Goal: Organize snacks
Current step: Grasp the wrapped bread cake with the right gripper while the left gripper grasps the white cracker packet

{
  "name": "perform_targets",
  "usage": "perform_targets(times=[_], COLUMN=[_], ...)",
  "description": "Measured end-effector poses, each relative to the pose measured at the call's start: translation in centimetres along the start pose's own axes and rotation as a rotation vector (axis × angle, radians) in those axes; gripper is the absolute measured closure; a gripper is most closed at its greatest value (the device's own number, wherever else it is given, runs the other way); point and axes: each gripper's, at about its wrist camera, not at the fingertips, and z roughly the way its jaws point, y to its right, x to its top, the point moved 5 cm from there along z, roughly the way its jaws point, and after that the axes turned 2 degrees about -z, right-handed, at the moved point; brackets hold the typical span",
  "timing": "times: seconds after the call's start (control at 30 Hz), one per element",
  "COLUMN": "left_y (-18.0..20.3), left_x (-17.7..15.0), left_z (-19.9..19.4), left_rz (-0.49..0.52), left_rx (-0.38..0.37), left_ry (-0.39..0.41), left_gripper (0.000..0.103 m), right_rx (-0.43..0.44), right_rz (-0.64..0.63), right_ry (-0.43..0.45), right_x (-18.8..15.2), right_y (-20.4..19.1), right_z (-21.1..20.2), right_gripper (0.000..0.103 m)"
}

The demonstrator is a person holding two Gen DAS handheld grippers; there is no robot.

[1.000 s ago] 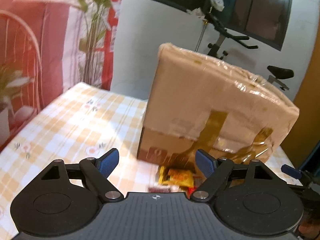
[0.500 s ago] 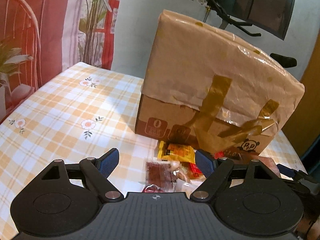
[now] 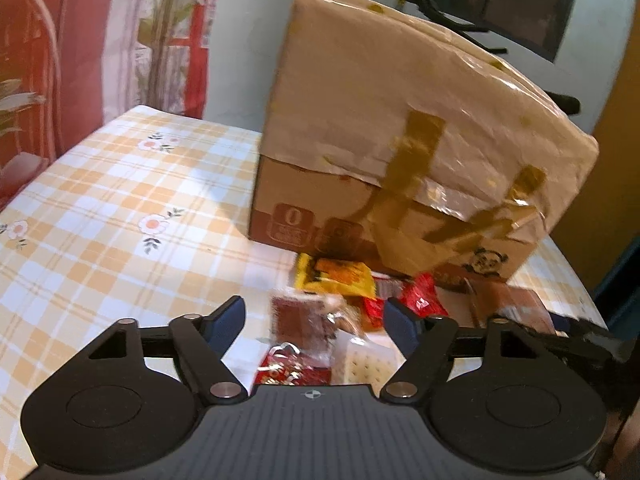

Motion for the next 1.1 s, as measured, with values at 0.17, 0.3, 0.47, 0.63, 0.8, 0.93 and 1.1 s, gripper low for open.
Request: perform_targets(times=[0.17,0.3,0.47,0.63,0.8,0.93,1.1], left_y=[1.2,2.5,3.6,3.8,4.6,5.3,4.8], left_x=[-1.3,-2.4,-3.4,-4.2,-5.0,-5.6,-5.2], left_z=[0.2,0.6,1.1,1.9,2.5,3.0,2.8], left_rz=[0.053,0.116,0.173,0.2,0.306,0.394,0.352], left_rx=[-0.053,-0.086,-0.086,-0.045,0.012,0.051,0.027], left_ry=[-0.036,-0.083,-0.122,-0.162,-0.152,-0.154,-0.148], left_gripper=[0.037,0.042,0.042,0.042,0.041,0.042,0.055], right_rx=[0.025,0.017,0.021,0.027,0.03,0.03,0.031], right_rz=[-0.034,-0.06,-0.061,-0.059,-0.071,-0.073,-0.074], right_ry=[0.013,0.03,0.036,0.038,0.039,0.04,0.04], right_x=[0.0,-0.1,-0.1,-0.1,-0.1,-0.1,-0.1], right_y=[-0.5,-1.1,-1.1,-1.1,-1.3,-1.4,-1.4], right_z=[-0.2,-0.4,-0.4,-0.5,-0.5,-0.5,-0.5], right_gripper=[0.017,0.019,0.02,0.02,0.02,0.02,0.02])
